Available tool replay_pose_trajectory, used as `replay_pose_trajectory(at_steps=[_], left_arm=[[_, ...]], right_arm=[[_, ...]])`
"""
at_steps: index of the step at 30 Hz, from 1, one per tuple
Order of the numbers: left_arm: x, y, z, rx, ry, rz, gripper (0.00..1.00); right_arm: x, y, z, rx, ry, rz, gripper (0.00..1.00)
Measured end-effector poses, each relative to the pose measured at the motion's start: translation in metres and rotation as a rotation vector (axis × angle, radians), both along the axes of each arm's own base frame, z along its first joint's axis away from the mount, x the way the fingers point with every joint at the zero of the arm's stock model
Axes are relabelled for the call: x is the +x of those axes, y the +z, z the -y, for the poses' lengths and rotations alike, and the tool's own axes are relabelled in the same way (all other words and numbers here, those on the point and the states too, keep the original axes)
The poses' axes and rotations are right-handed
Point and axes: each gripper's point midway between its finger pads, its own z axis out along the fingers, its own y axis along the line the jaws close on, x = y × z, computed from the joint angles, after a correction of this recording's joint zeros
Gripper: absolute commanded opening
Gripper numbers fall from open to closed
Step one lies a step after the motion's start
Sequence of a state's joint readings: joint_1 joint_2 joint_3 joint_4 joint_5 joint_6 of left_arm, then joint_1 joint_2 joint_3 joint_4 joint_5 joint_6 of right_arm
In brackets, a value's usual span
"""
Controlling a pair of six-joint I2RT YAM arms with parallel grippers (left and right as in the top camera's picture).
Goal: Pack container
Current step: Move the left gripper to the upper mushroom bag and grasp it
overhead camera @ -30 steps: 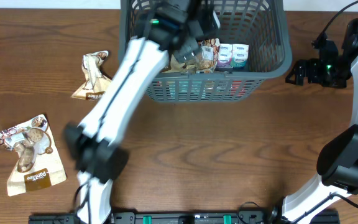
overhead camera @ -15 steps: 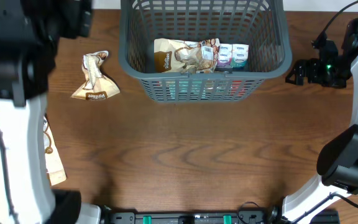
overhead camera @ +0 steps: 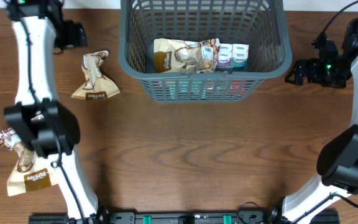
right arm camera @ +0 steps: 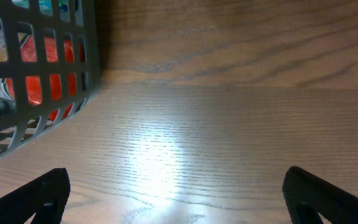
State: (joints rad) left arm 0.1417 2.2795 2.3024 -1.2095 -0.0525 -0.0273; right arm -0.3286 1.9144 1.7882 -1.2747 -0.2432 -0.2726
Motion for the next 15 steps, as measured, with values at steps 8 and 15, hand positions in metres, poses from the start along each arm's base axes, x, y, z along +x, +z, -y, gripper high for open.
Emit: replay_pose_trajectory(at_steps=[8,15], left_arm=[[0.0,-0.083,0.034,-0.111,-0.055,-0.169,0.99],[0.0,-0.091,0.05,-0.129,-0.084,-0.184,1.0]], right_arm=[[0.0,0.0,0.0,0.0,0.0,0.0,0.99],[0.0,0.0,0.0,-0.001,0.001,-0.001,0.99]])
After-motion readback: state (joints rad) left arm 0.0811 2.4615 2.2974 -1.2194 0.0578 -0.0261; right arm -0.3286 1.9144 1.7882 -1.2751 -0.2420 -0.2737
